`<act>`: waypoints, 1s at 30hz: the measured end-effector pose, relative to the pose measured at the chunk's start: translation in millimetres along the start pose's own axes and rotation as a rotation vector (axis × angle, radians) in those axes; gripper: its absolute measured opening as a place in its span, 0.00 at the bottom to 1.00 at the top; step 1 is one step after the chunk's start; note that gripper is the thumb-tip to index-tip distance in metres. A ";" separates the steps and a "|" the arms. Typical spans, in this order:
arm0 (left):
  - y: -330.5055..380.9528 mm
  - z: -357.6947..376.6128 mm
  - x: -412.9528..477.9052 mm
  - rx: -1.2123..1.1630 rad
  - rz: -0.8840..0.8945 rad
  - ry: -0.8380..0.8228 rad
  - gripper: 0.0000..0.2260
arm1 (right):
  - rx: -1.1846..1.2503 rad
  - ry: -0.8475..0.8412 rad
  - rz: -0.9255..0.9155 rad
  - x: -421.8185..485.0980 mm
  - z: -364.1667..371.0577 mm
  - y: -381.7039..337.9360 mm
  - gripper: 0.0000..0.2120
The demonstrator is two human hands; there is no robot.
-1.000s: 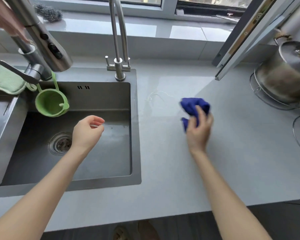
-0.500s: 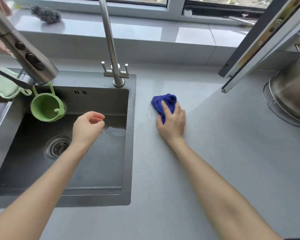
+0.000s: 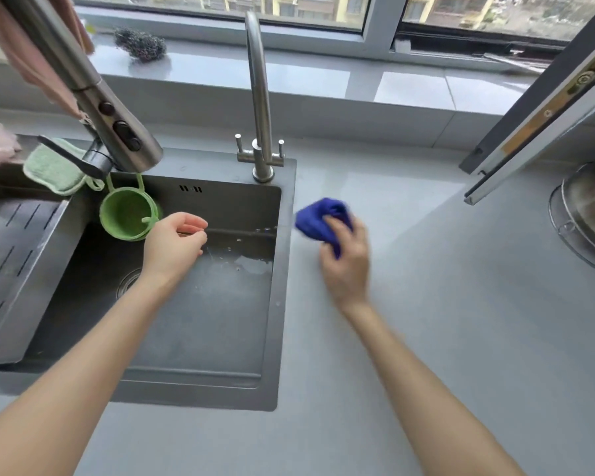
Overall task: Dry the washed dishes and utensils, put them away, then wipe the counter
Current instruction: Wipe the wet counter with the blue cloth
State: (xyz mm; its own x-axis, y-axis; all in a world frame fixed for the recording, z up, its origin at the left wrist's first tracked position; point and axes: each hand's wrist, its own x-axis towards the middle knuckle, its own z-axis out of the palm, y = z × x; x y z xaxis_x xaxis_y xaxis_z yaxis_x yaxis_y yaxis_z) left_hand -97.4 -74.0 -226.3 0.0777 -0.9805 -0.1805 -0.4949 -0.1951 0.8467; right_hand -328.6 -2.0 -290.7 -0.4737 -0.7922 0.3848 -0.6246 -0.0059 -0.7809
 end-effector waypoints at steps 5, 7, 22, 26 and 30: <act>-10.8 -3.4 13.3 -0.006 -0.021 -0.027 0.10 | -0.381 0.217 0.450 56.3 -84.9 106.9 0.30; -16.6 -3.4 18.8 -0.005 -0.033 -0.028 0.09 | -0.652 0.154 0.524 73.9 -81.5 120.9 0.35; -24.5 -21.3 16.6 -0.019 -0.067 -0.085 0.09 | -0.236 -0.411 -0.280 -47.9 34.0 -9.5 0.20; -27.2 -31.4 7.8 -0.124 -0.136 -0.156 0.08 | -0.100 -0.507 -0.276 -103.3 14.6 -43.4 0.18; -37.7 -39.5 -3.4 -0.466 -0.390 -0.416 0.04 | 0.486 -0.401 0.733 -91.1 10.5 -106.0 0.15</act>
State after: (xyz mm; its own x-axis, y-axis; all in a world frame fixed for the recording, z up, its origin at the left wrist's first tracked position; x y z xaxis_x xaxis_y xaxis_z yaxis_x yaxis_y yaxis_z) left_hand -44.8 -64.3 -237.8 -0.2081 -0.7659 -0.6084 -0.0721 -0.6083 0.7904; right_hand -212.8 64.4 -248.1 -0.3401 -0.8484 -0.4056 0.1097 0.3926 -0.9132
